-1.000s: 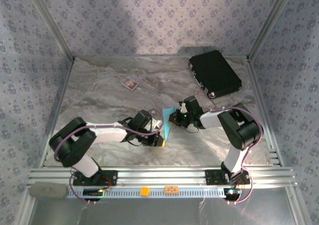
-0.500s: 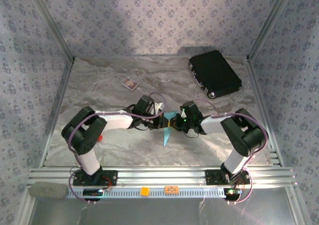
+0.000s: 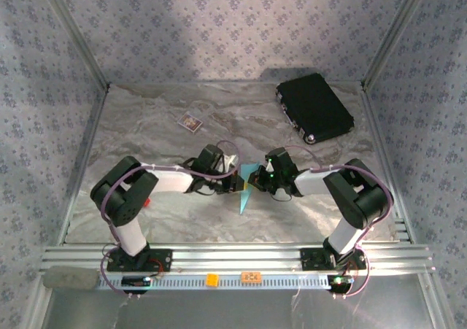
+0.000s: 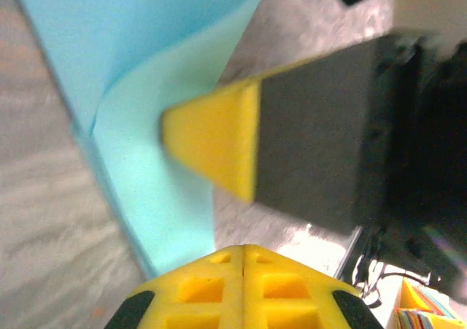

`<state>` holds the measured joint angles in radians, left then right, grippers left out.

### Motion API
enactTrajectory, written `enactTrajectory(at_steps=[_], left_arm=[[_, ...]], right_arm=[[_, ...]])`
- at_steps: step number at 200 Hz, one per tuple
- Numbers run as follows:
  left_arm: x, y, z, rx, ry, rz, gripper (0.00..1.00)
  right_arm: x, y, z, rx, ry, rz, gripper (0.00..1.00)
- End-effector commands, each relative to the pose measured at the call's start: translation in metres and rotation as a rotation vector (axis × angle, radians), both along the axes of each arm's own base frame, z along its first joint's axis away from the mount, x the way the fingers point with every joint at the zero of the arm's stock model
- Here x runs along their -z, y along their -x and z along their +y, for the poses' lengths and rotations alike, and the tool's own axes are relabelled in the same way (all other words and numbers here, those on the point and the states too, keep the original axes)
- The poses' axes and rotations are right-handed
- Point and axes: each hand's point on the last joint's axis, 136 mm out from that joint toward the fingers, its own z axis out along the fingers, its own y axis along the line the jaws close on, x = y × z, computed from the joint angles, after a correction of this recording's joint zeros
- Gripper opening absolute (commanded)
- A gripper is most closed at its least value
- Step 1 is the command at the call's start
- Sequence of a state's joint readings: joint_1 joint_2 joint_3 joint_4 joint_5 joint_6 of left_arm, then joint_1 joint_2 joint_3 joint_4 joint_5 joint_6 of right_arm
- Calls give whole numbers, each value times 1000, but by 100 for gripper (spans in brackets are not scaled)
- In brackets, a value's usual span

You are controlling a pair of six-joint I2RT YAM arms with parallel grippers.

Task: Fold a paper plane with a square sheet of paper (pick it up from the middle)
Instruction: Fold the wing for the fifth time at the center of the table.

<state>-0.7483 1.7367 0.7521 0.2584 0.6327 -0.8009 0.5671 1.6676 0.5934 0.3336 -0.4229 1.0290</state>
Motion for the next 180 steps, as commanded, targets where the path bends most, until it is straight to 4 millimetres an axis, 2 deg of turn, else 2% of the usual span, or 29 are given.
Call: enactTrajectory(at_steps=[1, 22, 47, 67, 98, 142, 180], left_arm=[[-15, 1, -1, -2, 19, -32, 0], [-14, 3, -11, 29, 36, -14, 0], [-4, 5, -20, 61, 13, 7, 0], [9, 3, -21, 58, -18, 28, 0], [14, 0, -23, 56, -29, 38, 0], [47, 10, 2, 37, -197, 95, 0], [67, 31, 19, 43, -232, 139, 0]], right_arm=[[21, 12, -16, 34, 71, 77, 9], [21, 12, -14, 30, 66, 76, 9], [18, 11, -14, 31, 60, 70, 9], [17, 11, -13, 29, 54, 67, 9], [14, 10, -10, 23, 42, 60, 9], [3, 5, -9, -4, 31, 14, 12], [-26, -14, -23, -34, 48, -92, 14]])
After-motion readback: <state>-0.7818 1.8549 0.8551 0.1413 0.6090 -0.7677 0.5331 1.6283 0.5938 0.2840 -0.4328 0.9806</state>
